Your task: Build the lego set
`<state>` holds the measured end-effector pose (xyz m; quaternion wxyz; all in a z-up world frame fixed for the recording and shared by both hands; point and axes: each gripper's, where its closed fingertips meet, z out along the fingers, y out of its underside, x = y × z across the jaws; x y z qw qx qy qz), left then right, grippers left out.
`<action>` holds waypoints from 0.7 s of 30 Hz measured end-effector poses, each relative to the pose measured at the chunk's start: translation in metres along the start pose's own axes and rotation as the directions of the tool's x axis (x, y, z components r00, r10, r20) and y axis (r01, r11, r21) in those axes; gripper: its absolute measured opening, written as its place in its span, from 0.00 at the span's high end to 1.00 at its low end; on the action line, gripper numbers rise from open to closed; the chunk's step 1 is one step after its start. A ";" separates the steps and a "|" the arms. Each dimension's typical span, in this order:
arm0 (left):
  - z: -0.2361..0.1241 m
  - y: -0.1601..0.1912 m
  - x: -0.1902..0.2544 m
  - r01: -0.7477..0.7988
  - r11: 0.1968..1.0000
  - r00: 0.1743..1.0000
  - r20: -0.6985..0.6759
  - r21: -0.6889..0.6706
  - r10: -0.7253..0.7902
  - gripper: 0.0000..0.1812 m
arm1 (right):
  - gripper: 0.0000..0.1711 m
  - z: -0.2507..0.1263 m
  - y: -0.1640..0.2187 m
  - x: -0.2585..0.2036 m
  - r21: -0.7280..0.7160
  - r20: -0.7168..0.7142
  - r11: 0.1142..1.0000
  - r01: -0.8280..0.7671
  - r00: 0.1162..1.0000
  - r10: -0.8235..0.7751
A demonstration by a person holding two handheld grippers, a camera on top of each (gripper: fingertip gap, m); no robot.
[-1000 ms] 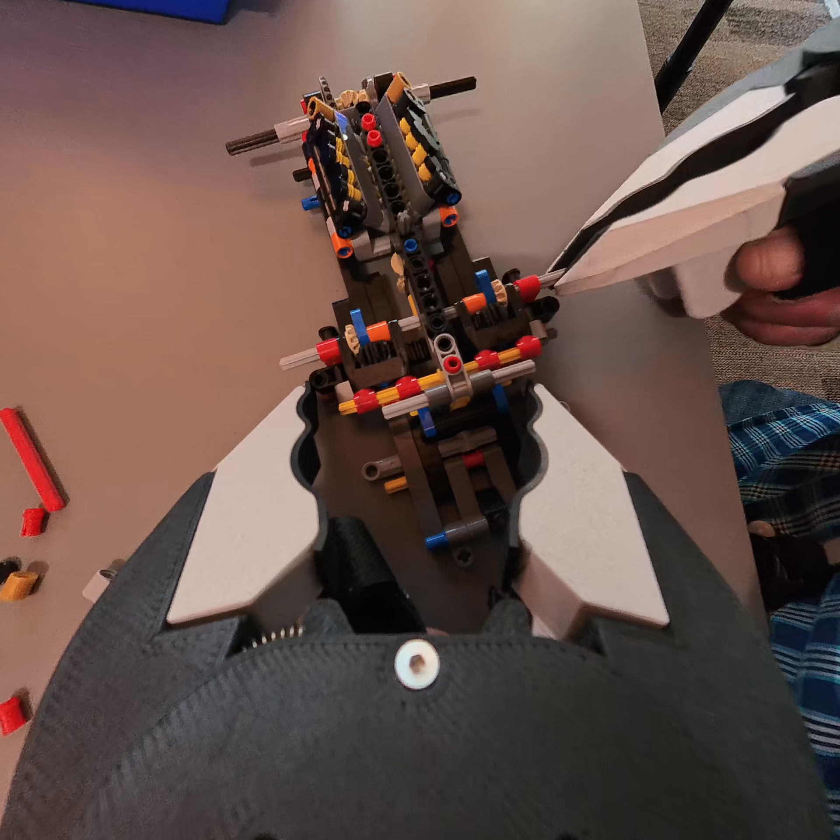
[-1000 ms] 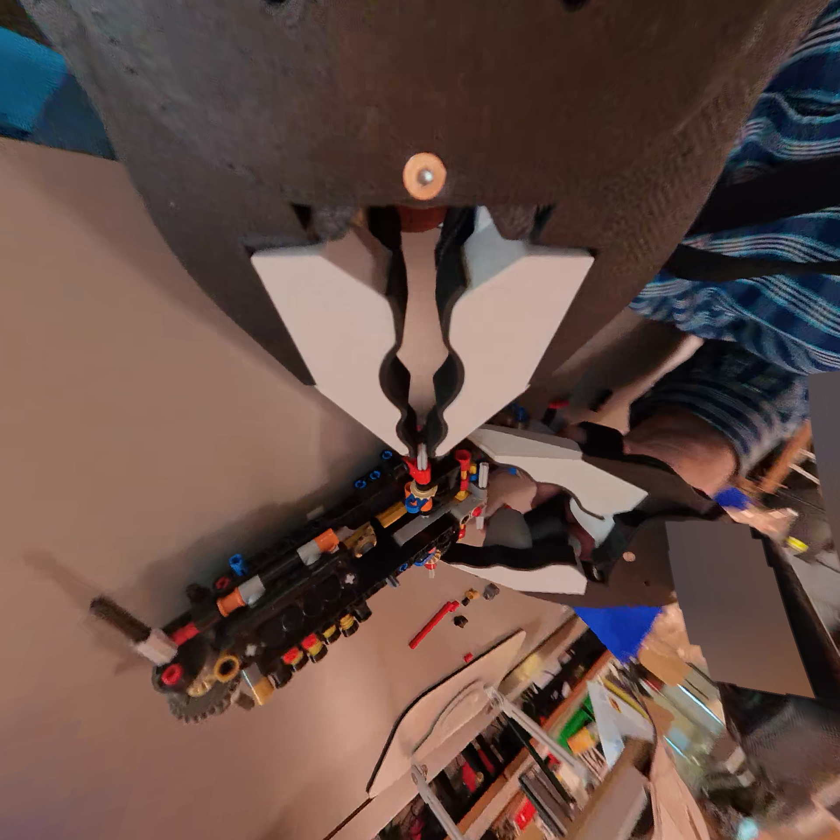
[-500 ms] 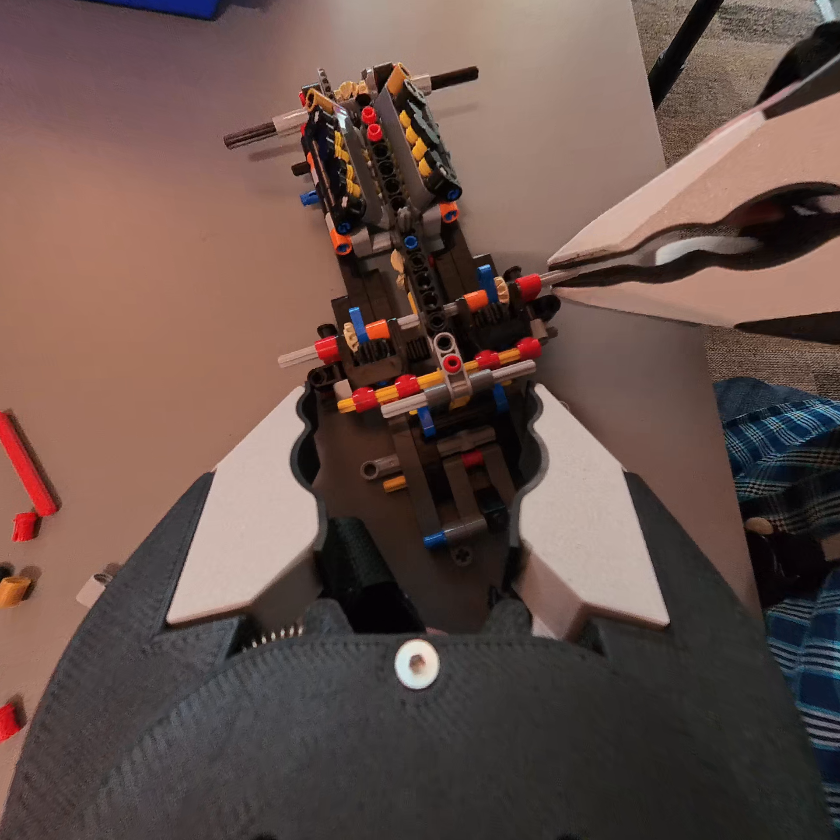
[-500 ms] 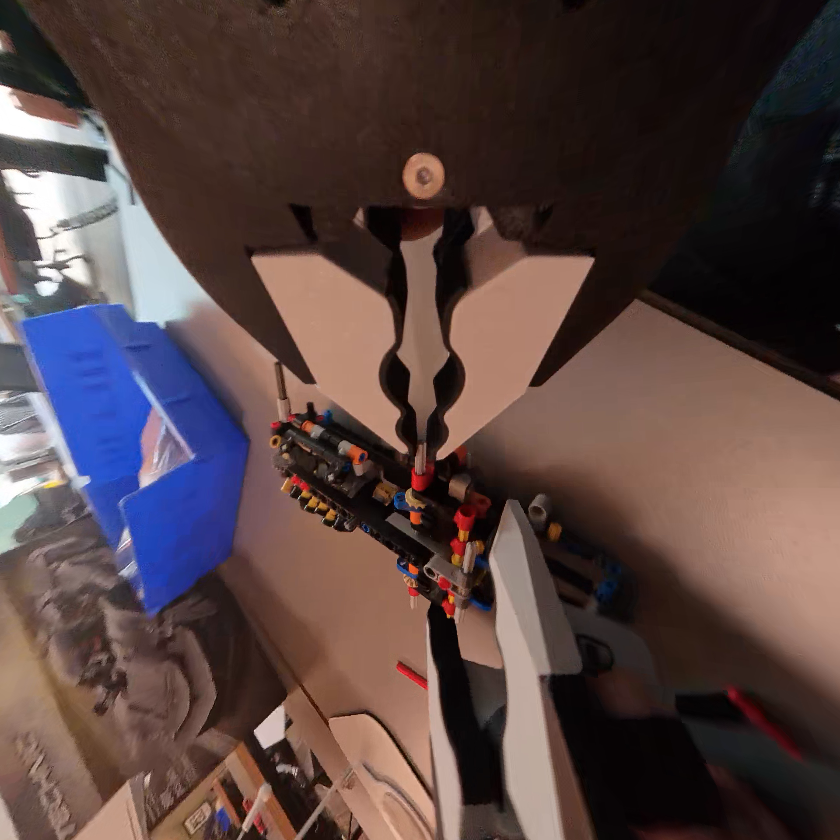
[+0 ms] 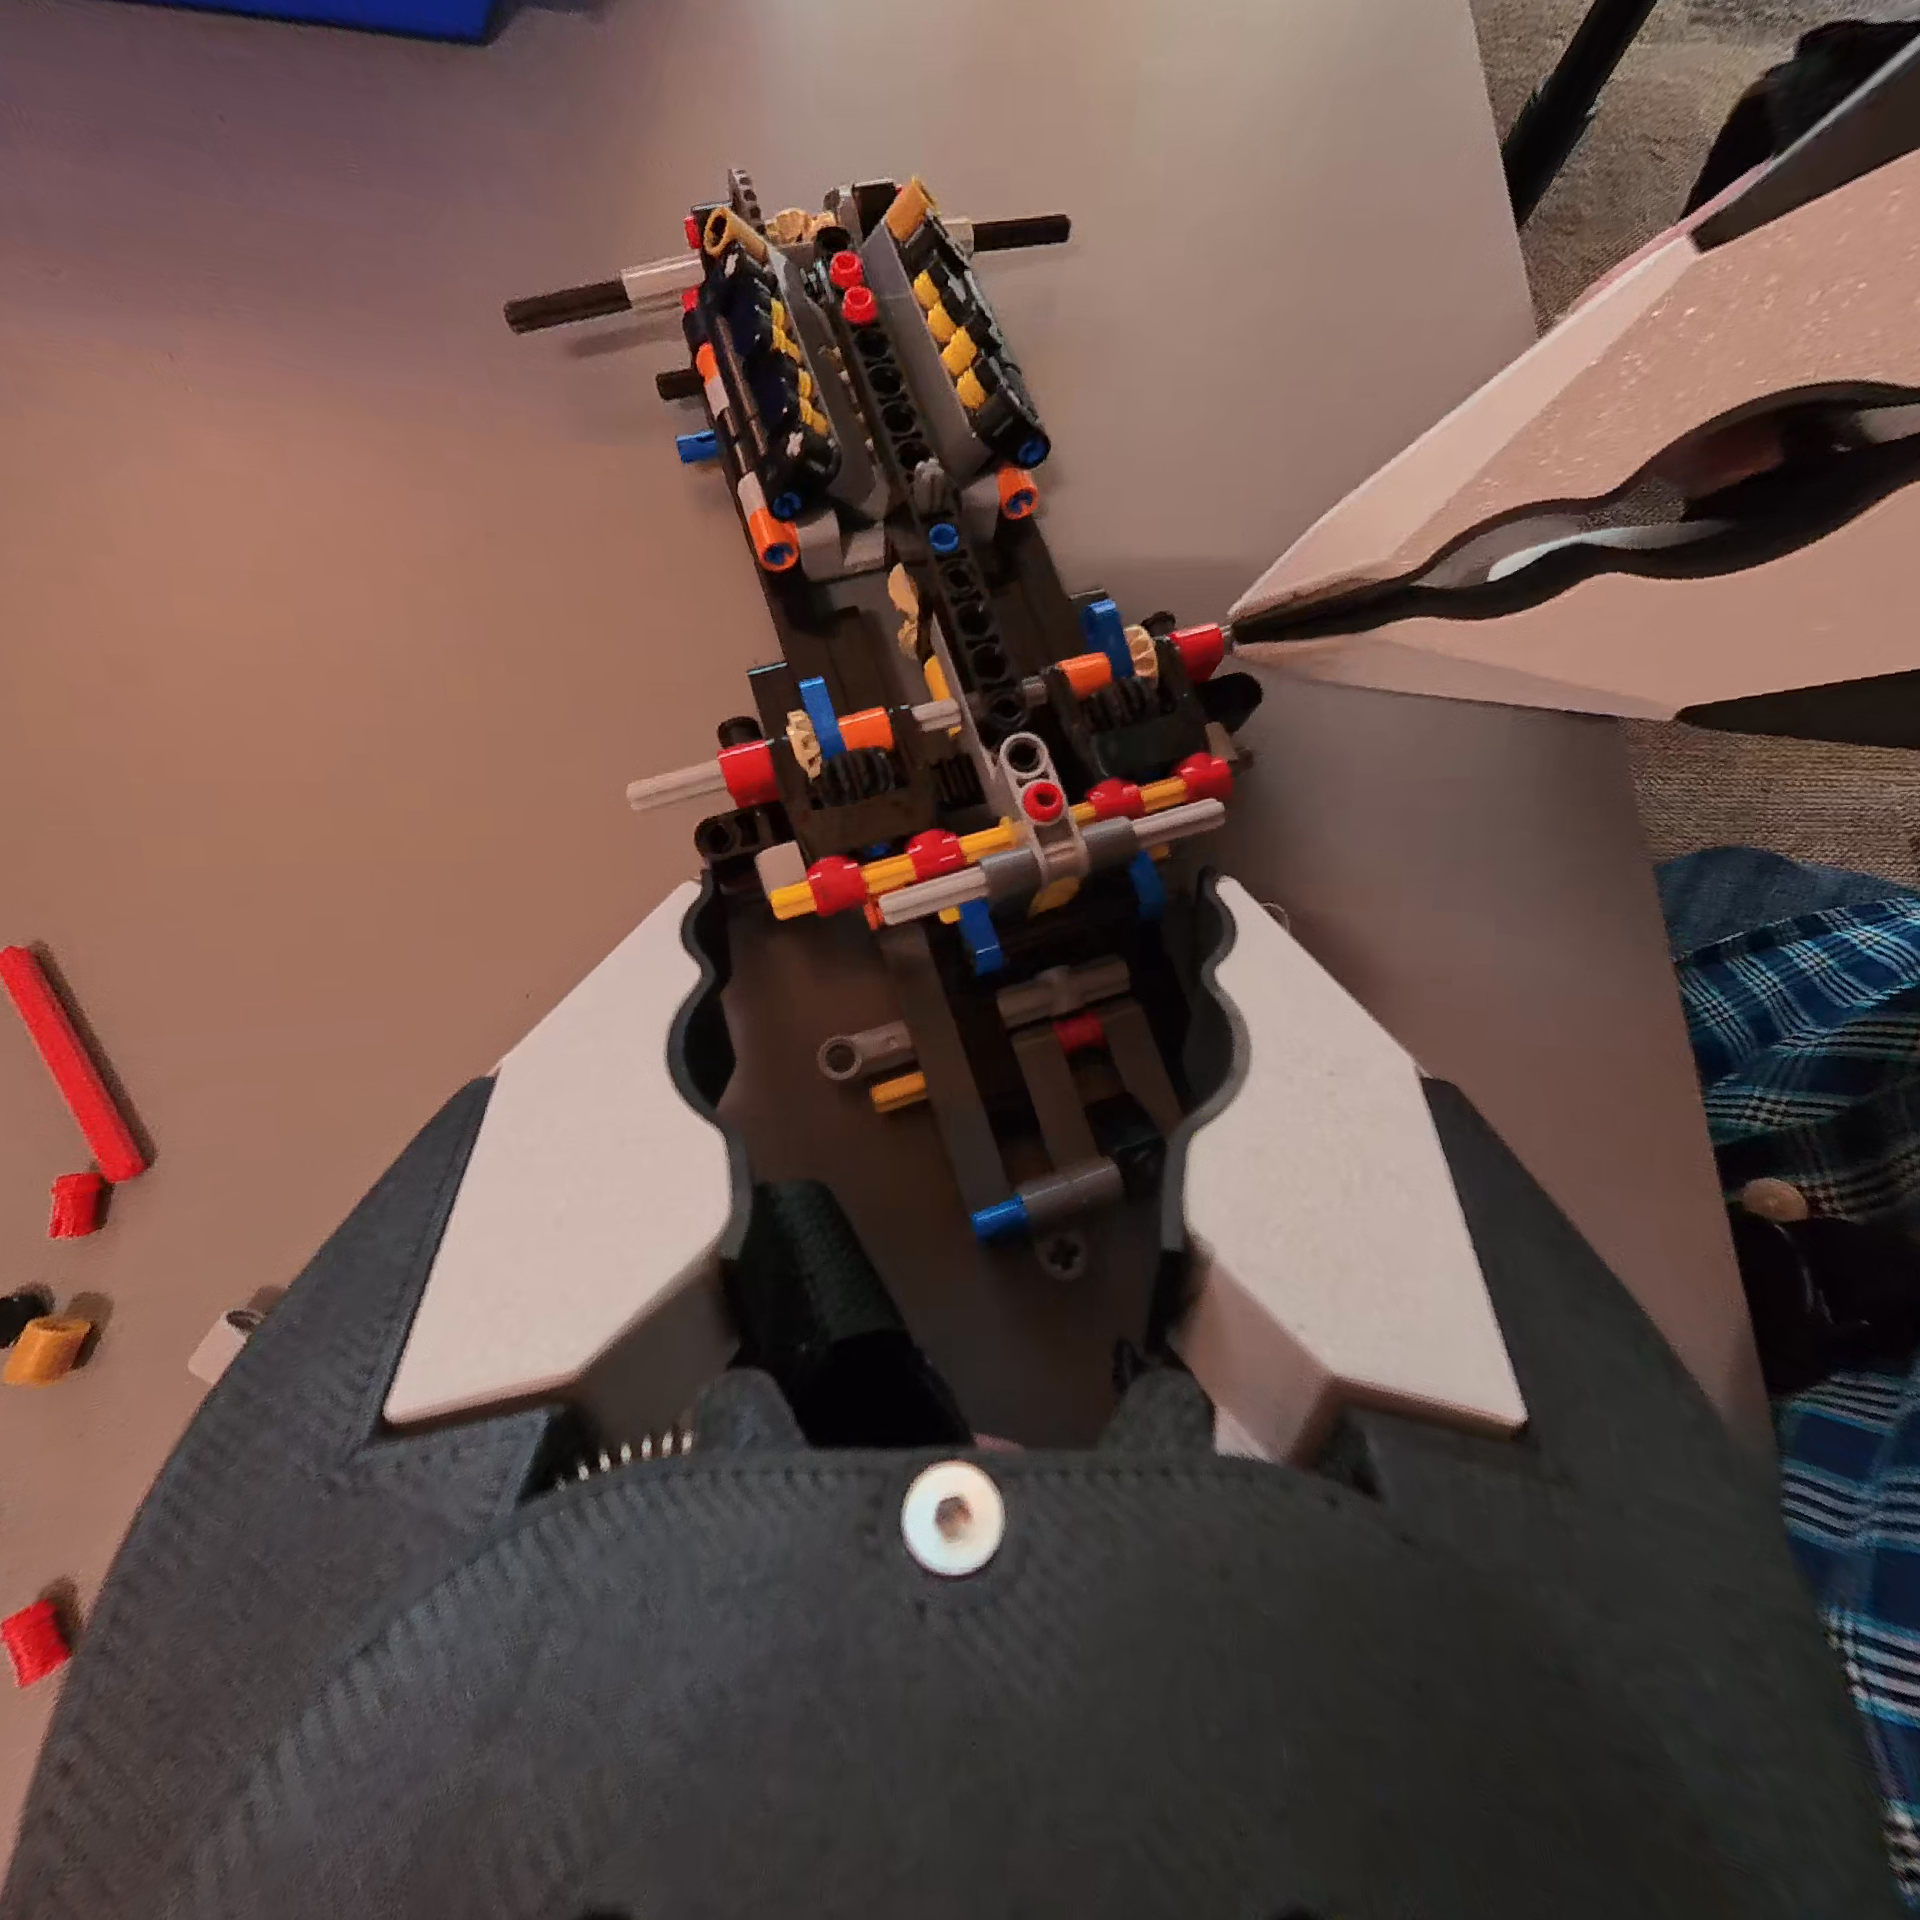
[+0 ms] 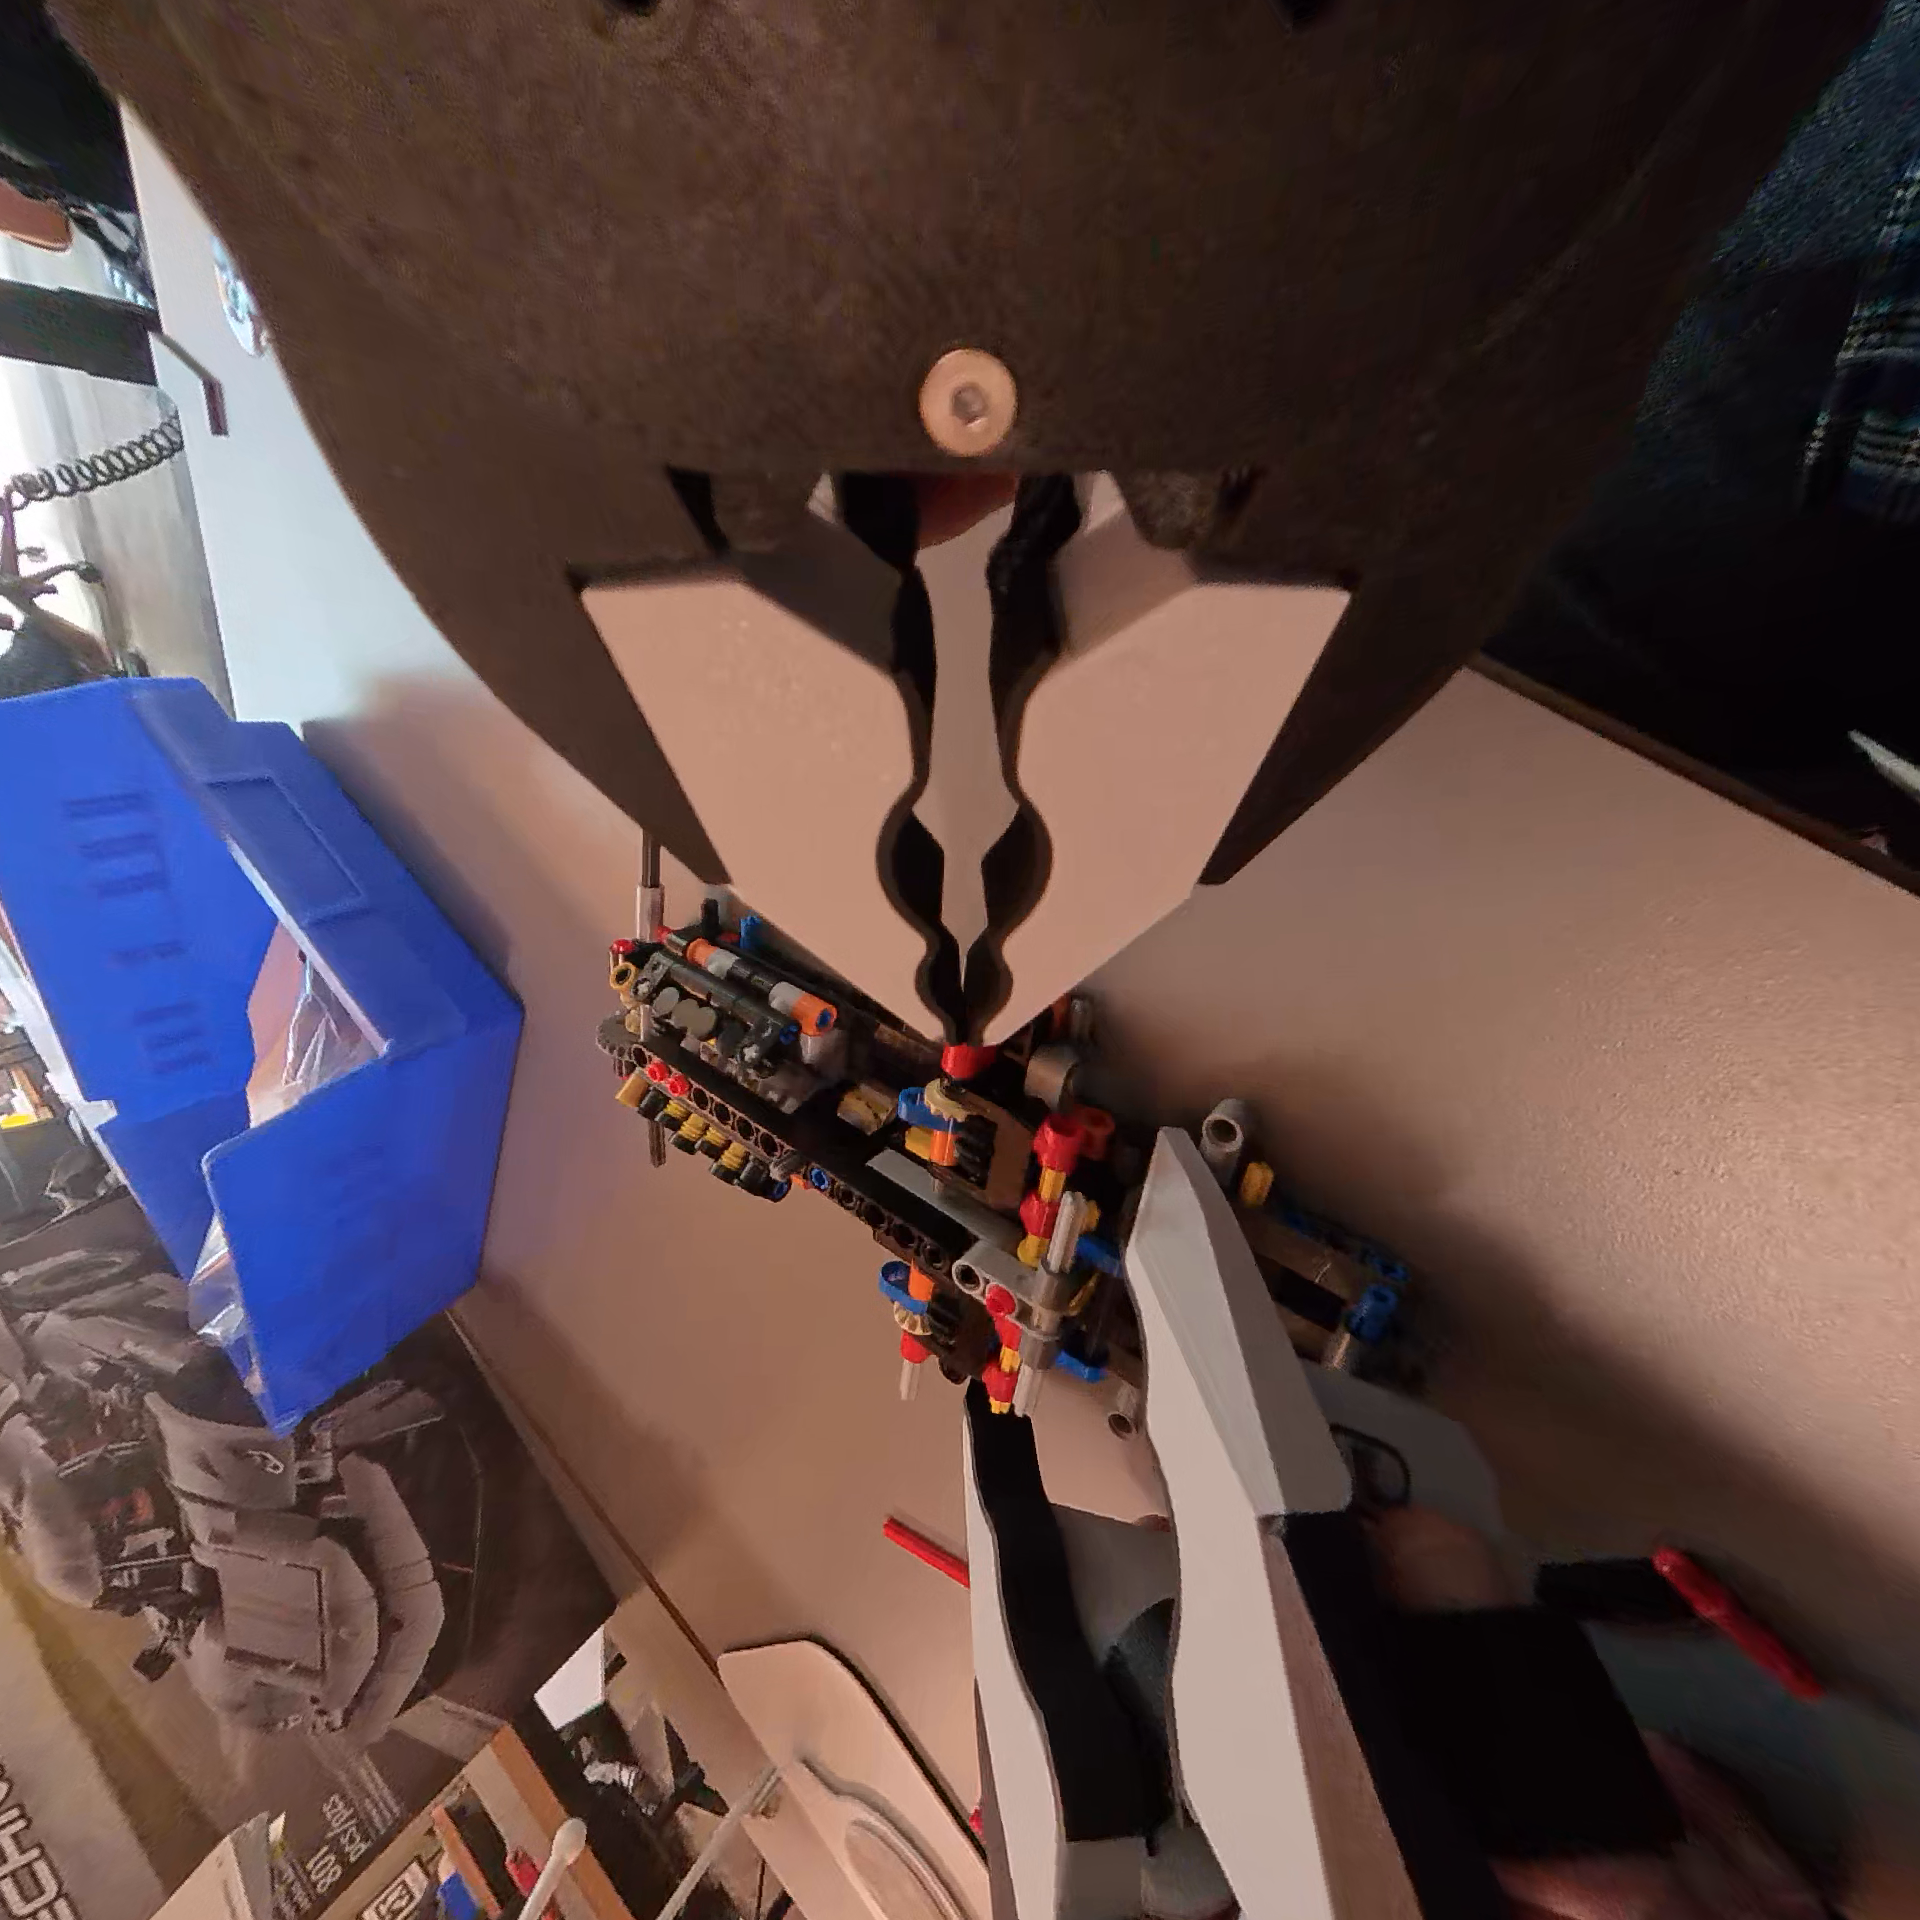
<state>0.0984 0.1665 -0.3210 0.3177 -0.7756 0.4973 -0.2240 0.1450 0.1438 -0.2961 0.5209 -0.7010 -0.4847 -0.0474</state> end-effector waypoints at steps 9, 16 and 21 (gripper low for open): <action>-0.001 0.000 -0.001 0.001 1.000 1.000 -0.001 0.000 -0.001 0.51 | 0.99 0.000 0.005 -0.002 -0.020 0.020 1.000 -0.015 1.000 0.016; -0.001 0.001 -0.002 0.000 1.000 1.000 0.002 -0.001 0.000 0.51 | 0.99 0.002 0.005 0.000 -0.033 0.118 0.956 -0.292 0.948 0.294; -0.001 0.001 -0.002 -0.001 1.000 1.000 0.004 -0.001 0.001 0.51 | 1.00 0.002 0.005 0.000 -0.079 0.251 0.722 -0.688 0.687 0.682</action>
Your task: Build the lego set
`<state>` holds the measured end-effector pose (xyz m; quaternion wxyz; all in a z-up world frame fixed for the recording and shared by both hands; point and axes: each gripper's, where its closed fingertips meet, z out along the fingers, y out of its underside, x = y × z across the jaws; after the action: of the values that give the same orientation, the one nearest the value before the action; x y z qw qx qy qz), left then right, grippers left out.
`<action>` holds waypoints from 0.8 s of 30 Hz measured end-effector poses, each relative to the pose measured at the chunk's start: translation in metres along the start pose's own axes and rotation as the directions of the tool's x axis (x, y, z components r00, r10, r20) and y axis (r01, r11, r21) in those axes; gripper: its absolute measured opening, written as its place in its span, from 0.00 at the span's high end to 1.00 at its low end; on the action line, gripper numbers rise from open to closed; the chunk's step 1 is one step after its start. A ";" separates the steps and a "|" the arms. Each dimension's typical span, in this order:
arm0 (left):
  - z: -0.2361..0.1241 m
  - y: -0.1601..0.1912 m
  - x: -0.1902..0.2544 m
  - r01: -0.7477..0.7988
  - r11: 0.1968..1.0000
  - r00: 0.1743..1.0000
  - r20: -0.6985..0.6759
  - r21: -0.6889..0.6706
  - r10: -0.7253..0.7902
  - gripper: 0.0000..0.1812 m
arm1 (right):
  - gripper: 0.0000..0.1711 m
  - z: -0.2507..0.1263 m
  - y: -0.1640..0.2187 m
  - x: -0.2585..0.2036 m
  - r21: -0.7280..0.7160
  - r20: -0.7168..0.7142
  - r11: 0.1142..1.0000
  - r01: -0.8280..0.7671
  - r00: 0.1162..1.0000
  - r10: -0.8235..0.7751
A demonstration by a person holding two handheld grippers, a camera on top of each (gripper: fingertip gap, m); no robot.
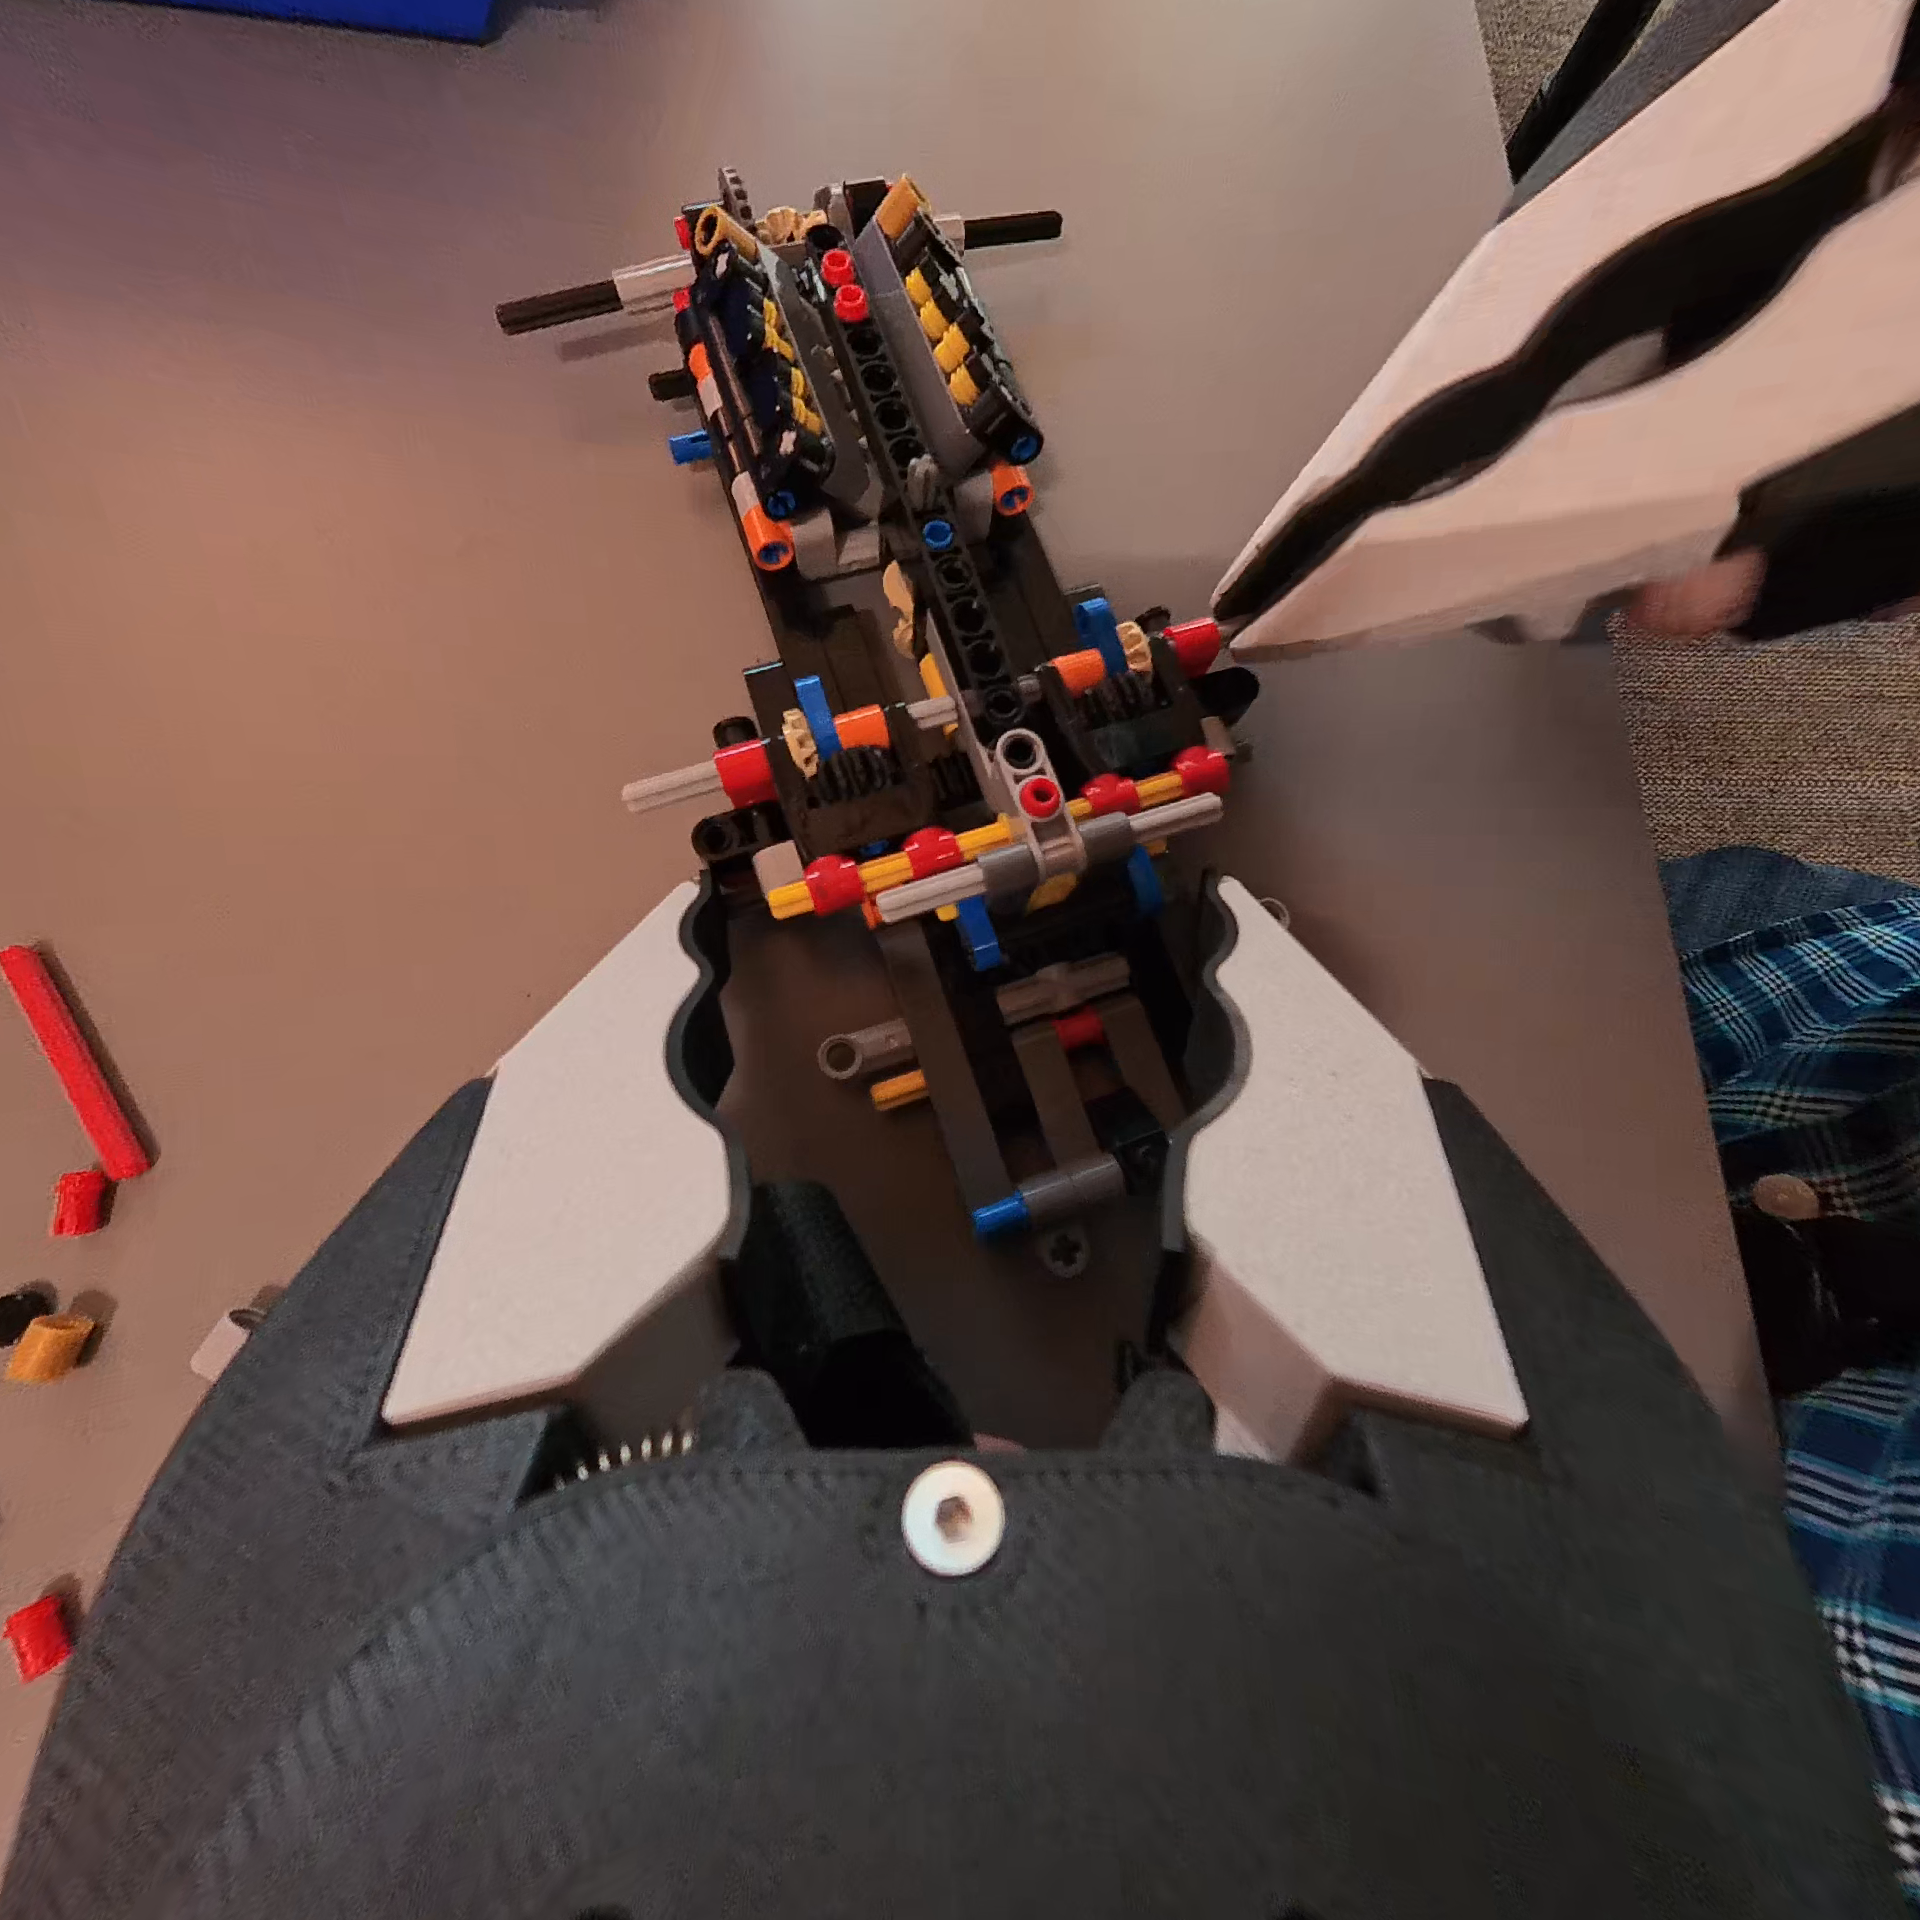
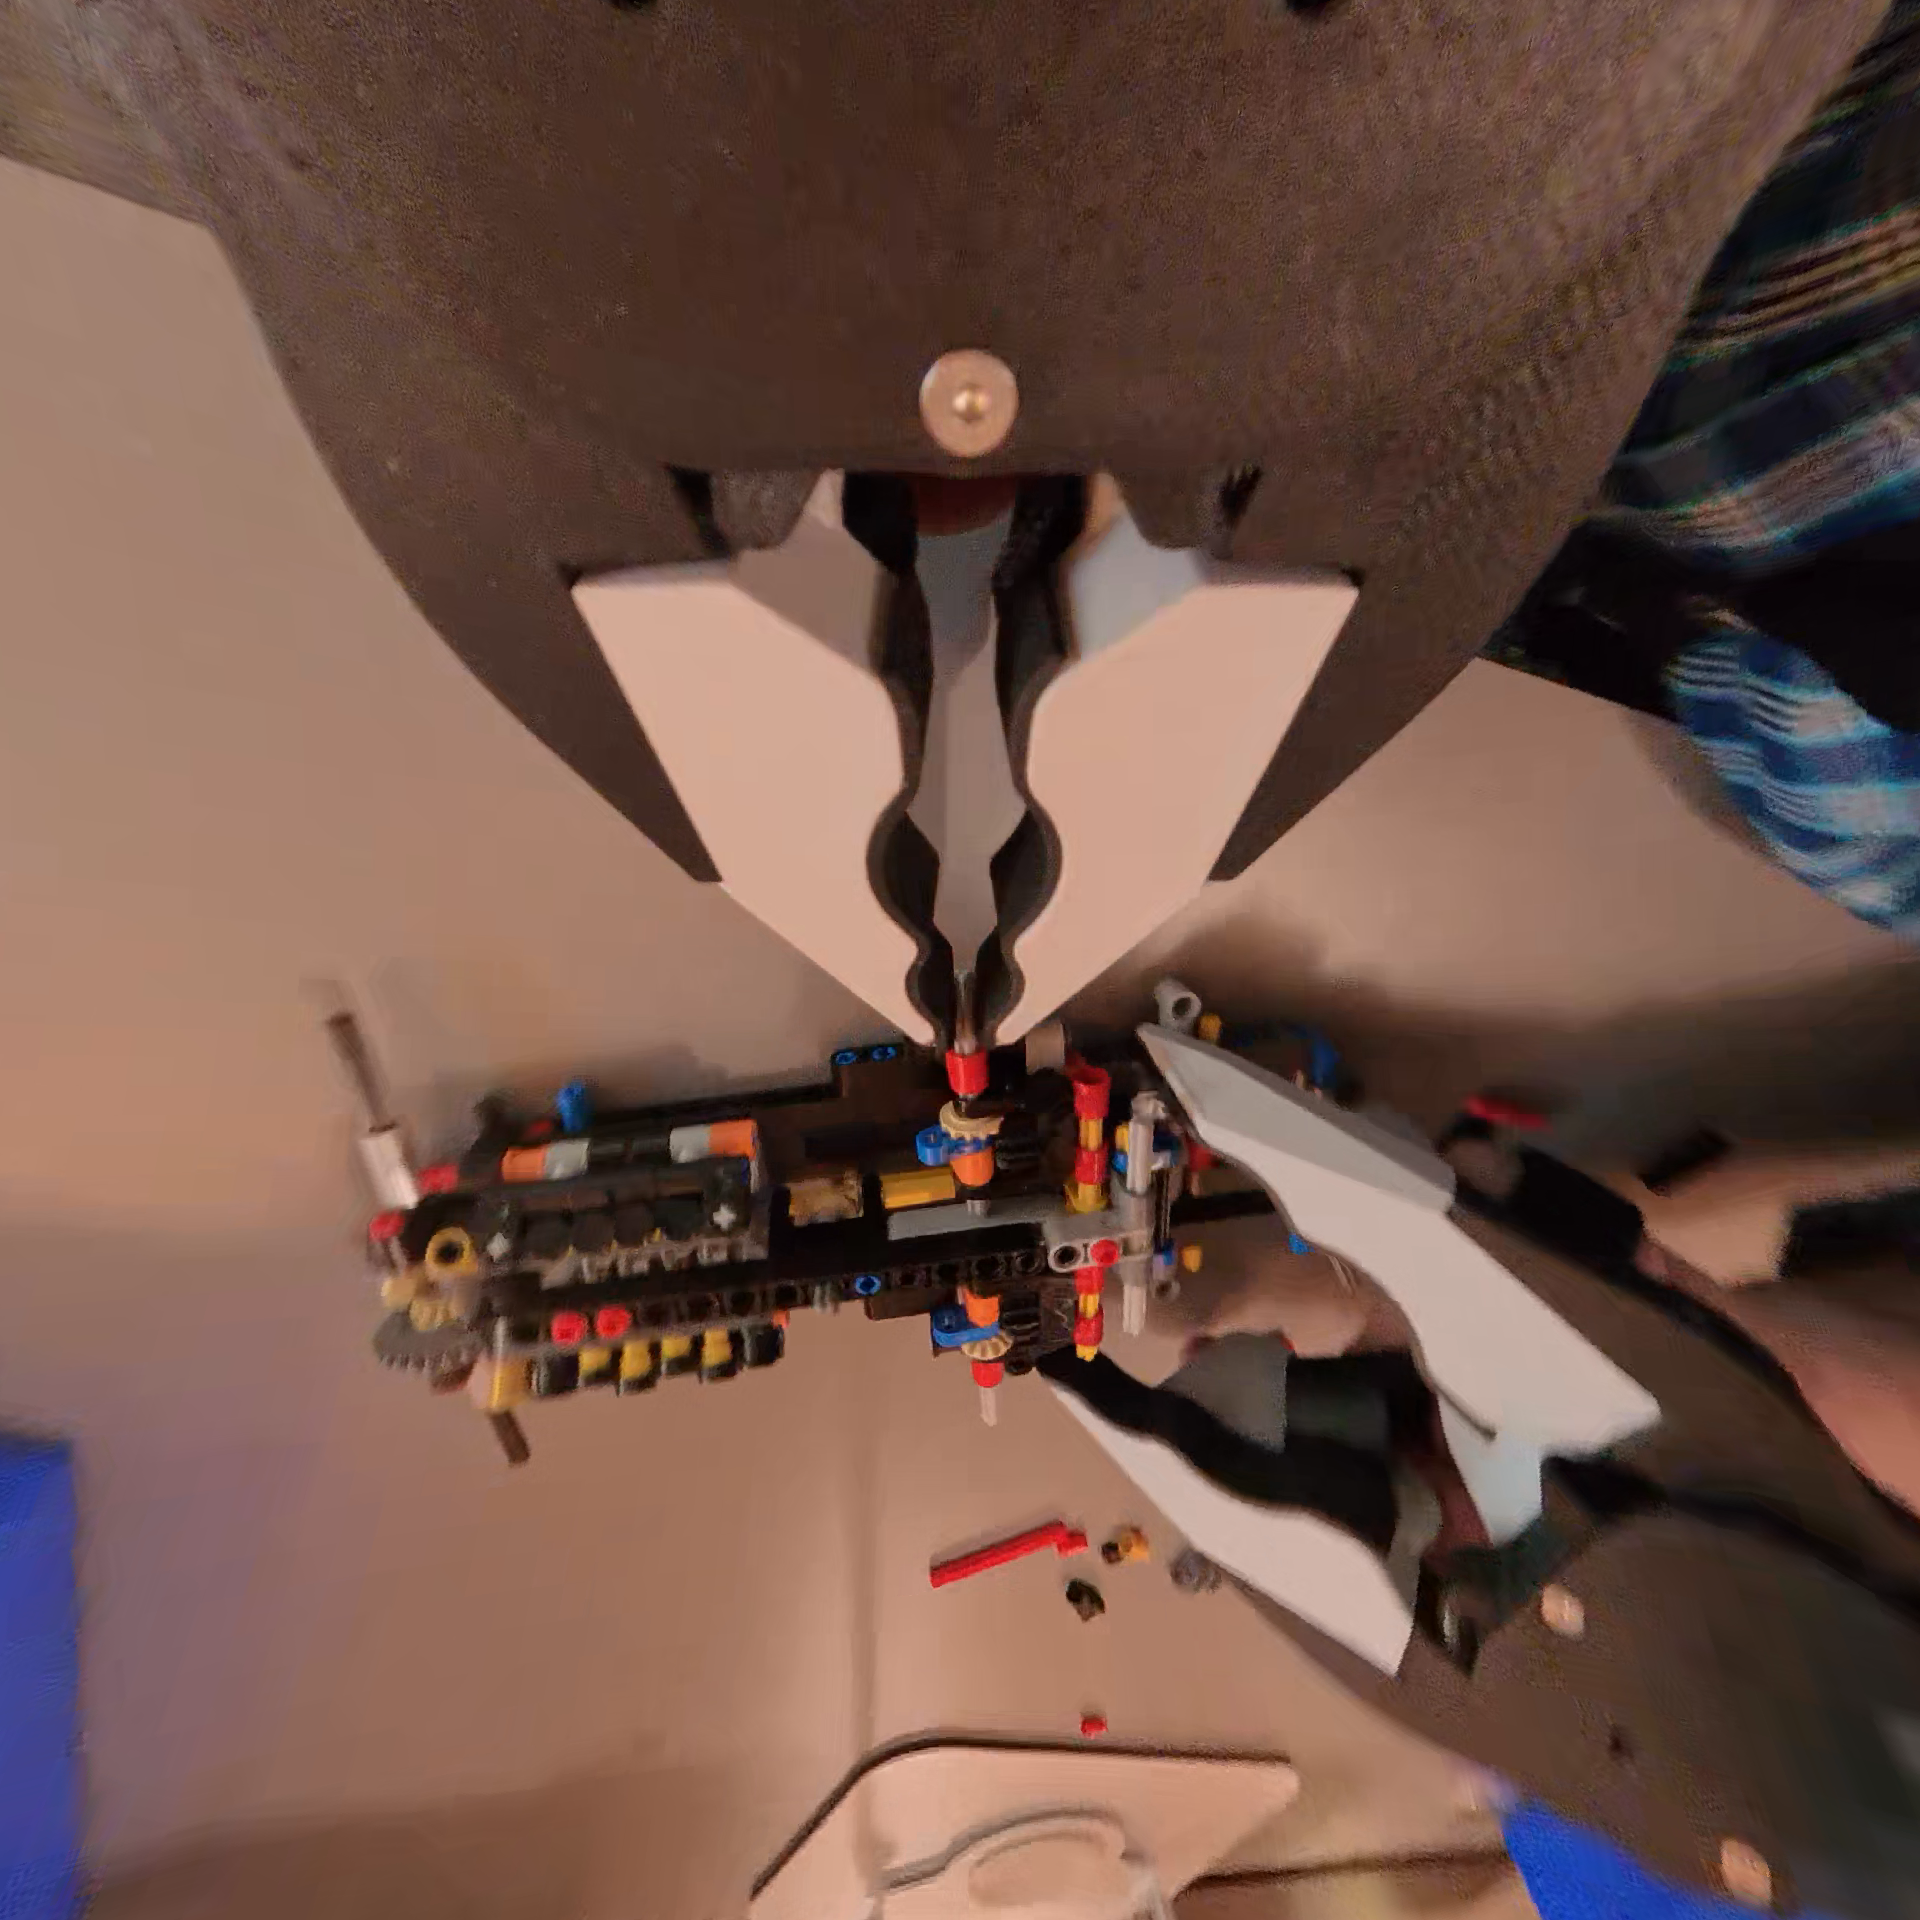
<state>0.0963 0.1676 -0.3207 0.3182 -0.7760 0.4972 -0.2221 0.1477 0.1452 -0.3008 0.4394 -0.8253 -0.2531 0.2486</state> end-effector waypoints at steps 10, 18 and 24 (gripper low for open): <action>0.000 0.000 0.000 -0.001 1.000 1.000 0.001 -0.001 0.001 0.51 | 1.00 0.000 0.000 -0.002 -0.014 0.165 0.919 -0.394 0.905 0.391; 0.002 -0.001 0.000 -0.001 1.000 1.000 -0.001 -0.001 0.001 0.51 | 1.00 0.000 0.000 -0.003 -0.015 0.193 0.888 -0.460 0.870 0.454; 0.003 -0.001 0.001 -0.003 1.000 1.000 -0.002 -0.001 0.003 0.51 | 1.00 0.000 0.000 -0.003 -0.009 0.206 0.832 -0.555 0.813 0.545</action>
<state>0.0996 0.1675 -0.3218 0.3176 -0.7751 0.4991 -0.2222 0.1449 0.1432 -0.3004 0.3423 -0.8222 -0.0402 0.4529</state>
